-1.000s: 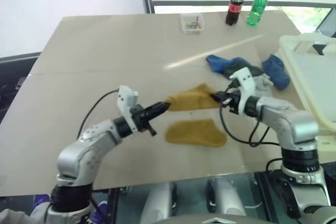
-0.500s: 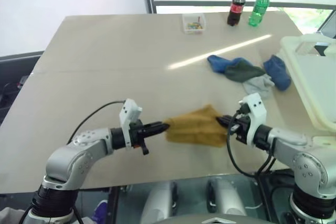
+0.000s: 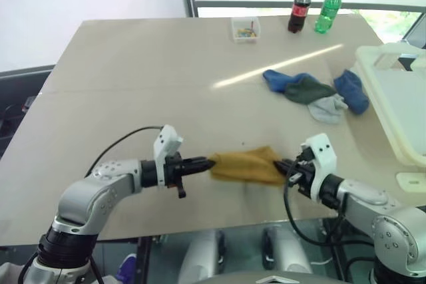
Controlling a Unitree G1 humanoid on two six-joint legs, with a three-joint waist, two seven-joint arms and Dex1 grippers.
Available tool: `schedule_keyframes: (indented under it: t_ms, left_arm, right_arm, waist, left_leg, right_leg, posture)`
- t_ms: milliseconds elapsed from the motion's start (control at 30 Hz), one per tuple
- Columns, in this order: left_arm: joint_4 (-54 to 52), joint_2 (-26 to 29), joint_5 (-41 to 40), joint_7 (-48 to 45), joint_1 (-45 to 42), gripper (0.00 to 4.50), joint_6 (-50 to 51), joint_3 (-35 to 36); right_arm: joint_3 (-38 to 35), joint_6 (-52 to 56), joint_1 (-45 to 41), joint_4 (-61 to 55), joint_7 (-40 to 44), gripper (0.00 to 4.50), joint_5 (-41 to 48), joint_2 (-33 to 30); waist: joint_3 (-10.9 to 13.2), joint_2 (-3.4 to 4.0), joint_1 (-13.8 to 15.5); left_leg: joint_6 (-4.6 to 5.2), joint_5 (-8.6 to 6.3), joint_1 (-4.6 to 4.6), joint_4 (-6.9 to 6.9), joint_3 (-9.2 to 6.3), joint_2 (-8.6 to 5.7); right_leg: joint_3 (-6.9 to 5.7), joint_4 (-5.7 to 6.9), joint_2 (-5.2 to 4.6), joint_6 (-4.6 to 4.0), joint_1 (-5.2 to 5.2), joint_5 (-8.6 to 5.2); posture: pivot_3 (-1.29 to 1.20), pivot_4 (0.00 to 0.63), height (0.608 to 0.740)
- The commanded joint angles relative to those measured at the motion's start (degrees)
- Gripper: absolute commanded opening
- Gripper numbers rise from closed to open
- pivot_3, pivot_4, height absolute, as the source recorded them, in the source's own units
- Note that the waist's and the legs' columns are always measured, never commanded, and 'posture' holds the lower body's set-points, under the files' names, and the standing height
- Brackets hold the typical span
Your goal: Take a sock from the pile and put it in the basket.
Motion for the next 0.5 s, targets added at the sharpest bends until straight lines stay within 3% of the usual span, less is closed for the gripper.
schedule_keyframes:
  t_ms: [33, 67, 100, 200, 433, 500]
  left_arm:
    - [0.40, 0.48, 1.17, -0.79, -1.62, 0.08, -0.51, -1.05]
    - [0.65, 0.39, 1.54, -0.95, -1.90, 0.08, -0.61, -1.46]
    - [0.82, 0.10, 1.76, -0.85, -2.25, 0.53, -0.53, -1.96]
    - [0.81, -0.40, 2.01, -0.54, -2.31, 1.26, -0.48, -2.51]
    - [-0.78, 0.39, 0.33, -1.00, 0.58, 4.27, 0.22, 0.37]
    - [-0.68, 1.40, -0.16, -2.31, 1.76, 4.27, -0.49, 1.87]
  right_arm:
    - [1.32, -3.35, 1.43, -0.53, -0.50, 0.00, -0.03, -0.89]
    - [1.81, -4.06, 1.88, 0.02, -0.59, 0.00, -0.23, -1.17]
    - [2.40, -4.95, 2.34, 0.68, -0.59, 0.00, -0.51, -1.66]
    - [3.25, -6.25, 3.15, 1.22, -0.51, 0.00, -0.54, -2.84]
    - [4.71, -10.57, 4.18, 0.84, 1.06, 0.00, -0.27, -6.84]
    - [4.53, -11.97, 4.34, 1.05, 1.63, 0.00, -0.13, -7.92]
  waist:
    - [0.00, 0.00, 0.05]
    - [0.00, 0.00, 0.06]
    - [0.00, 0.00, 0.03]
    - [0.00, 0.00, 0.01]
    - [0.00, -0.01, 0.01]
    - [0.00, -0.01, -0.06]
  left_leg:
    - [0.00, 0.00, 0.00, 0.00, 0.00, 0.00]
    - [0.00, 0.00, 0.00, -0.01, 0.00, 0.00]
    - [0.00, 0.00, 0.00, -0.01, 0.00, 0.00]
    - [0.00, 0.00, -0.01, -0.01, 0.02, 0.00]
    - [0.01, 0.00, 0.00, -0.02, 0.02, 0.00]
    - [0.01, 0.00, 0.00, -0.03, 0.02, 0.01]
  right_leg:
    - [0.00, 0.00, 0.00, 0.00, 0.00, 0.00]
    - [-0.01, -0.01, 0.00, 0.00, 0.00, 0.00]
    - [-0.01, -0.02, 0.00, 0.01, 0.01, 0.00]
    - [0.01, -0.04, 0.00, 0.01, 0.01, 0.01]
    - [0.01, -0.05, 0.00, 0.02, 0.01, 0.01]
    - [0.02, -0.07, 0.00, 0.02, 0.00, 0.01]
  posture:
    - [0.00, 0.150, 0.737]
    - [0.00, 0.150, 0.737]
    - [0.00, 0.150, 0.737]
    - [0.00, 0.150, 0.737]
    - [0.00, 0.150, 0.737]
    - [0.00, 0.150, 0.737]
